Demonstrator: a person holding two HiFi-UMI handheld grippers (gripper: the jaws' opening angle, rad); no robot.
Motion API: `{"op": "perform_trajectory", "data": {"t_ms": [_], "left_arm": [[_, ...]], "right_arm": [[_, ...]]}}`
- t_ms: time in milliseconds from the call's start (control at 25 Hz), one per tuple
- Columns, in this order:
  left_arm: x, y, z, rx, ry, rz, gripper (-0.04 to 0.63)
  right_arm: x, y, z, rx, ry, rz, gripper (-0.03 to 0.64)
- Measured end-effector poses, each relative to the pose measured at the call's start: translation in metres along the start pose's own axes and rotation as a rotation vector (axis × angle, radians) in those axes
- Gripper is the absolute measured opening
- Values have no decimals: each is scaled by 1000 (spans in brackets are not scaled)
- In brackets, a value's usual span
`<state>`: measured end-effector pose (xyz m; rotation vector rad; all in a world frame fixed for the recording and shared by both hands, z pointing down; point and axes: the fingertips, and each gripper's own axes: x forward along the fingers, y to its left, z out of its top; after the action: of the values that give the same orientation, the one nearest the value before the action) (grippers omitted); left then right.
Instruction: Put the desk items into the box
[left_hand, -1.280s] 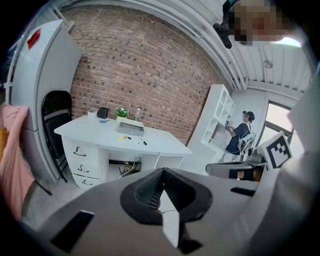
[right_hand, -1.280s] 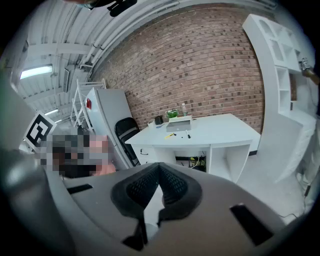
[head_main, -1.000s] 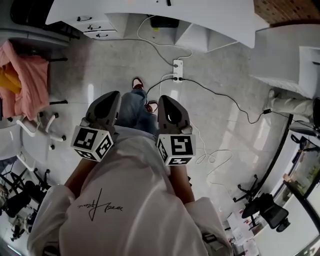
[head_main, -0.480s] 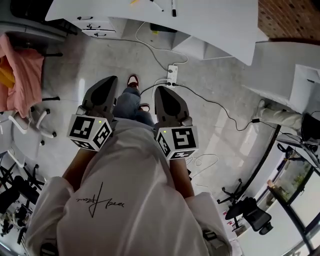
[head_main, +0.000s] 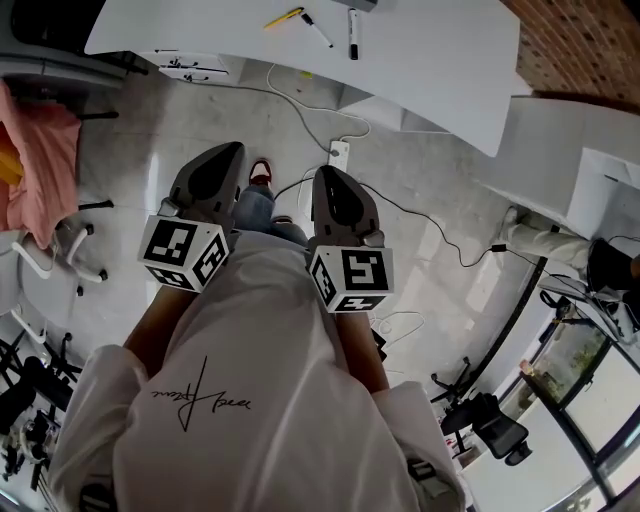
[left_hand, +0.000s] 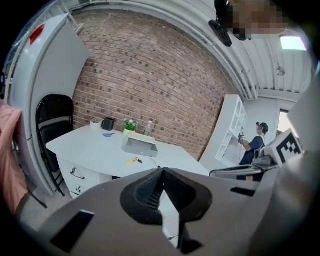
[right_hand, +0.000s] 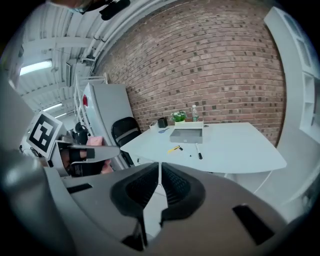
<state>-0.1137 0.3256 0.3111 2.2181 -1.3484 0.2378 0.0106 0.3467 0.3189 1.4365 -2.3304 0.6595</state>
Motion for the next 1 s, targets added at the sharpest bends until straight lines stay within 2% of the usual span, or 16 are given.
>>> {"op": "perform_trajectory", "data": {"t_ms": [160, 280, 640, 1000], "left_arm": [[10, 10, 13, 36, 7, -58, 3], [16, 15, 21, 72, 2, -74, 3], [26, 21, 29, 94, 10, -48, 5], [79, 40, 68, 112, -16, -17, 5]], "right_arm": [[18, -1, 15, 1, -10, -25, 26], [26, -5, 26, -5, -38, -56, 26], [45, -16, 56, -16, -88, -51, 26], [93, -52, 95, -12, -99, -13, 26]]}}
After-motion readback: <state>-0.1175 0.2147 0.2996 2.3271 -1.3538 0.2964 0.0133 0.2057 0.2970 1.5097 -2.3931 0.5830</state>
